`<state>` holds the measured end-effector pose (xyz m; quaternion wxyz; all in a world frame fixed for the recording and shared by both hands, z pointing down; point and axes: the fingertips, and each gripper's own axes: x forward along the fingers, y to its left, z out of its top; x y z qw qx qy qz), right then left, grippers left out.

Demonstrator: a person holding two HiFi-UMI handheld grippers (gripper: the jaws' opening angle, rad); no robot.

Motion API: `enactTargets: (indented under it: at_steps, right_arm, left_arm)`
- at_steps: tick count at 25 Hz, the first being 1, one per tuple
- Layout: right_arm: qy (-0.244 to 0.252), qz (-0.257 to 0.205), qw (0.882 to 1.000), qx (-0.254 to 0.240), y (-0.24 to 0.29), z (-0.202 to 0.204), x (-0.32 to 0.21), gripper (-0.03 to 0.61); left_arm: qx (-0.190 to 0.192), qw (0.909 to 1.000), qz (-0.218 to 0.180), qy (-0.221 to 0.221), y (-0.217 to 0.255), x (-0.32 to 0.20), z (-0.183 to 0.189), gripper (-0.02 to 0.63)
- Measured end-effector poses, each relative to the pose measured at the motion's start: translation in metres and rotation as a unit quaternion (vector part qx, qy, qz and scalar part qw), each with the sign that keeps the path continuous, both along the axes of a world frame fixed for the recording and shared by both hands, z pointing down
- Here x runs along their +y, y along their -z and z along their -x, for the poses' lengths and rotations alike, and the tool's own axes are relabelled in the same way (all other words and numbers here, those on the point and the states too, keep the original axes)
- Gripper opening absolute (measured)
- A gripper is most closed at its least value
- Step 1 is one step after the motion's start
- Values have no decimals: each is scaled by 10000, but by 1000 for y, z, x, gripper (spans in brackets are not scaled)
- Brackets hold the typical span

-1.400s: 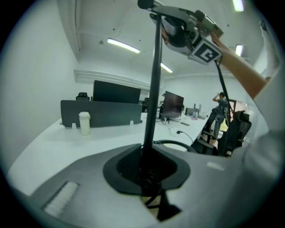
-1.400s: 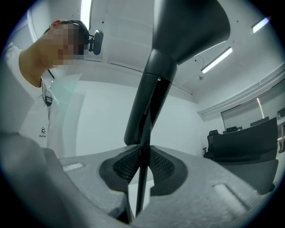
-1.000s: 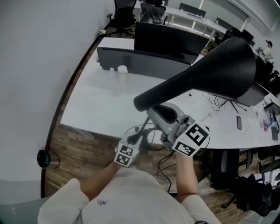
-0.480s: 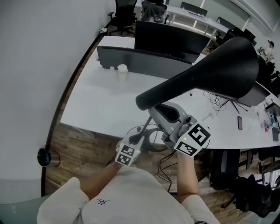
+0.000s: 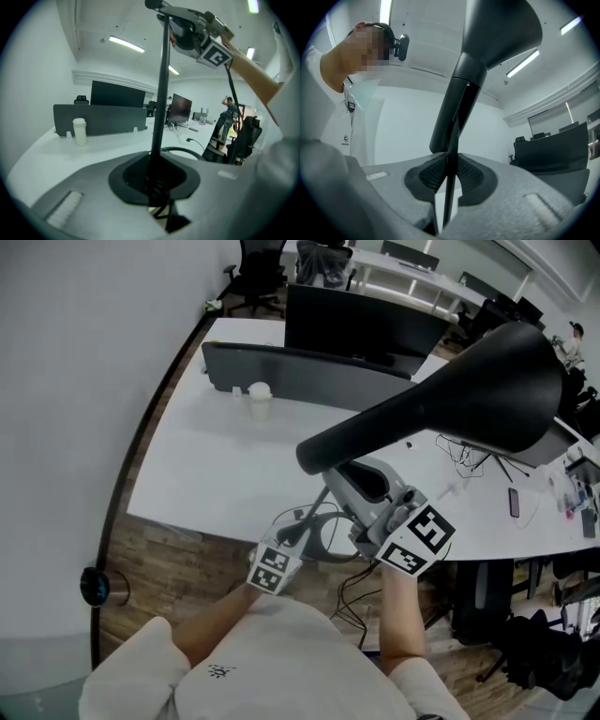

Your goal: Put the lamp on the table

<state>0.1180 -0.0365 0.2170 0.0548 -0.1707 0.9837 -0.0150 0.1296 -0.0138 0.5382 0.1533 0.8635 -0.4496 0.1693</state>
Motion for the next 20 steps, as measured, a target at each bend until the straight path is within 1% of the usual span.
enactTargets:
  at_steps: [7, 11, 20]
  right_arm:
    - [-121, 26, 9999, 75, -3, 23, -32, 48]
    - [-223, 42, 9997, 93, -3, 31, -57, 48]
    - [-459, 109, 9987, 177, -7, 63, -109, 48]
  left_arm:
    - [47, 9998, 39, -181, -3, -30, 20, 48]
    - [43, 9996, 30, -295, -3, -55, 27, 46]
    - [61, 9983, 86, -577, -6, -104, 56, 46]
